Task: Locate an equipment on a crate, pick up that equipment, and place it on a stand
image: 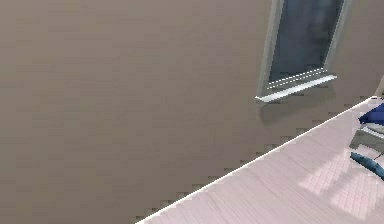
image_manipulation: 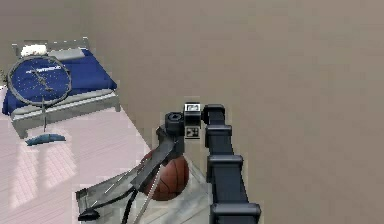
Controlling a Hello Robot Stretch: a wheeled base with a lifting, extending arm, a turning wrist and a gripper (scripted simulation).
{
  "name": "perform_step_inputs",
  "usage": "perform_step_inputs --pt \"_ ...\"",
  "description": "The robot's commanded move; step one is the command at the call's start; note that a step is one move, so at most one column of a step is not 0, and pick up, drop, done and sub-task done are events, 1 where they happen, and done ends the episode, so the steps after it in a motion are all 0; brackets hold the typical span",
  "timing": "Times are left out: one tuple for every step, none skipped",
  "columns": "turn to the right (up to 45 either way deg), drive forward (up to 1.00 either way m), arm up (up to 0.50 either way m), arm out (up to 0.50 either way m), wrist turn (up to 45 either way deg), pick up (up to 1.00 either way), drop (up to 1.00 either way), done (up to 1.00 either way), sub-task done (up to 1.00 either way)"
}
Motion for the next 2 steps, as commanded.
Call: perform_step_inputs --pt "0.0 0.00 0.00 0.00 45.0 0.00 0.00 0.00 0.00" --pt "0.0 0.00 0.00 0.00 45.0 0.00 0.00 0.00 0.00"
